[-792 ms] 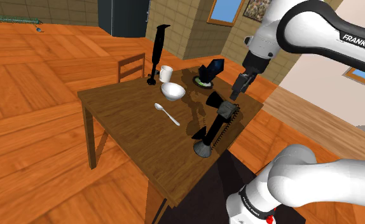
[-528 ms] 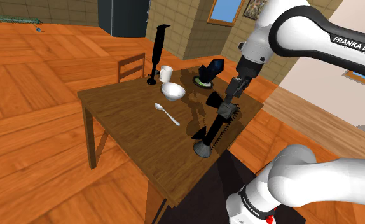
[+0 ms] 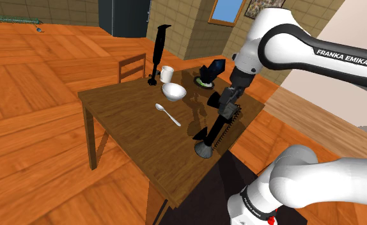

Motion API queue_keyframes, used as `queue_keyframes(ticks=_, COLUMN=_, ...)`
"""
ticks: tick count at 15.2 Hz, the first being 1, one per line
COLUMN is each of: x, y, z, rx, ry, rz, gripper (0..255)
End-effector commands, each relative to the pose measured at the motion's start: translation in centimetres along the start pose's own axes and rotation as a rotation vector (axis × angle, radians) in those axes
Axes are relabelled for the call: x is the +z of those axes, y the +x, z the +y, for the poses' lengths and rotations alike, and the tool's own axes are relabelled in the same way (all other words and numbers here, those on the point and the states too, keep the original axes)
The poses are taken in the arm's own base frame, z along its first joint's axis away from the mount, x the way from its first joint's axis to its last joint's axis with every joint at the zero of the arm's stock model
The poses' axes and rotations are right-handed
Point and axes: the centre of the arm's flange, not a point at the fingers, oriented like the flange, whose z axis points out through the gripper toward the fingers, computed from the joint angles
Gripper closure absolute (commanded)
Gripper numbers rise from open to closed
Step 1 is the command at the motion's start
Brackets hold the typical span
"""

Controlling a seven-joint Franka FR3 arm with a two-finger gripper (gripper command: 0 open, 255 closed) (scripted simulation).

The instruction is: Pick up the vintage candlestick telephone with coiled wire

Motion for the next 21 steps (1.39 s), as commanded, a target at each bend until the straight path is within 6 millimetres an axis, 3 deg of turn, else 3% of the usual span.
queue_keyframes(ticks=1, x=0.7, y=0.0, z=0.0, rx=0.000, ry=0.000, rz=0.001, gripper=0)
queue_keyframes(ticks=2, x=0.7, y=0.0, z=0.0, rx=0.000, ry=0.000, rz=0.001, gripper=0)
queue_keyframes(ticks=3, x=0.7, y=0.0, z=0.0, rx=0.000, ry=0.000, rz=0.001, gripper=255)
queue_keyframes(ticks=12, x=0.7, y=0.0, z=0.0, rx=0.000, ry=0.000, rz=0.001, gripper=255)
queue_keyframes(ticks=21, x=-4.1, y=-0.2, z=-0.1, rx=0.000, ry=0.000, rz=0.001, gripper=255)
